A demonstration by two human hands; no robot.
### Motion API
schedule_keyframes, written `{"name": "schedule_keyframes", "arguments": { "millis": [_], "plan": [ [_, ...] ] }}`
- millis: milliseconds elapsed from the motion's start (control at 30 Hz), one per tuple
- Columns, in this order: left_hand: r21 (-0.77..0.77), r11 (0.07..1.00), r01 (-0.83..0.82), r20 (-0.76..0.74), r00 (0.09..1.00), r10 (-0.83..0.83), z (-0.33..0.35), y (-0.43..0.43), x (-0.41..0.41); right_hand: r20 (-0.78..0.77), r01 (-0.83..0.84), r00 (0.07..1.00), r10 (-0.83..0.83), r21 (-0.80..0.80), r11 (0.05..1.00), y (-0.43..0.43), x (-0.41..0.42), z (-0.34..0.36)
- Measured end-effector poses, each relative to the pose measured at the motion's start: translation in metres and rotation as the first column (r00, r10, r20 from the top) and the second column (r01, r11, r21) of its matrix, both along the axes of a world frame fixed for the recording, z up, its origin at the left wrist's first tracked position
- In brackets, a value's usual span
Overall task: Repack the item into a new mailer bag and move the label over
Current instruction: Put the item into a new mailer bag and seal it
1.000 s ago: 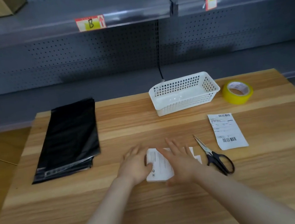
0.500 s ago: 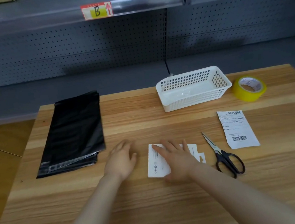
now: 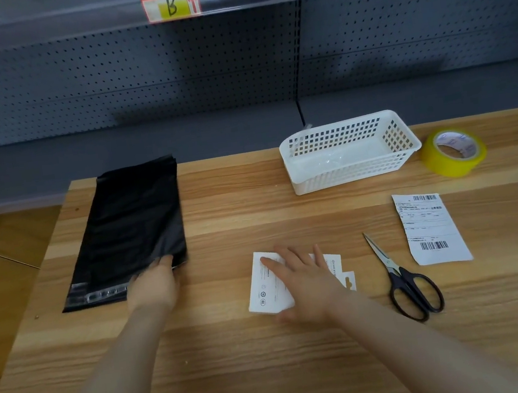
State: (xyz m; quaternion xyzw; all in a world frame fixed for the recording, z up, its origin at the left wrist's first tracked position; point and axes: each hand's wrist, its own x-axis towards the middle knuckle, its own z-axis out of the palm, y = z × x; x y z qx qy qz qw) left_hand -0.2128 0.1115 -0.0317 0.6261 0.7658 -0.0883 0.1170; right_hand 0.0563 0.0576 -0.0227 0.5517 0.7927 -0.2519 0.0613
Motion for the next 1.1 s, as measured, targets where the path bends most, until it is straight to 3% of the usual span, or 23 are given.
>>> {"name": "schedule_keyframes", "arguments": {
  "millis": [133, 333, 500, 600, 700, 833, 1100],
  "plan": [
    [0.154, 0.987, 0.045, -0.089, 0.996, -0.031, -0.001, 0.0, 0.006, 0.0, 0.004, 1.0, -0.004, -0.012, 1.0, 0.001, 0.0, -0.001],
    [0.259, 0.966, -0.016, 0.021, 1.0, 0.011, 0.003, 0.004, 0.012, -0.01, 0.002, 1.0, -0.002, -0.022, 1.0, 0.001, 0.001, 0.001],
    [0.348, 0.913, -0.213, 0.329, 0.94, 0.095, 0.014, -0.001, 0.024, -0.144, 0.071, 0.987, -0.07, 0.0, 0.997, -0.002, -0.006, 0.006],
    [0.312, 0.883, -0.35, 0.501, 0.851, 0.161, 0.02, -0.004, 0.026, -0.312, 0.176, 0.938, -0.149, 0.058, 0.983, -0.002, -0.02, 0.016],
    [0.246, 0.874, -0.42, 0.586, 0.782, 0.211, 0.022, -0.009, 0.025, -0.427, 0.26, 0.874, -0.232, 0.007, 0.966, -0.001, -0.036, 0.026],
    [0.208, 0.888, -0.41, 0.565, 0.791, 0.233, 0.018, -0.021, 0.022, -0.44, 0.254, 0.86, -0.258, -0.07, 0.965, -0.002, -0.054, 0.026],
    [0.228, 0.861, -0.455, 0.538, 0.795, 0.278, 0.023, -0.044, 0.011, -0.405, 0.095, 0.904, -0.14, -0.129, 0.987, 0.002, -0.085, 0.03]
  ]
}}
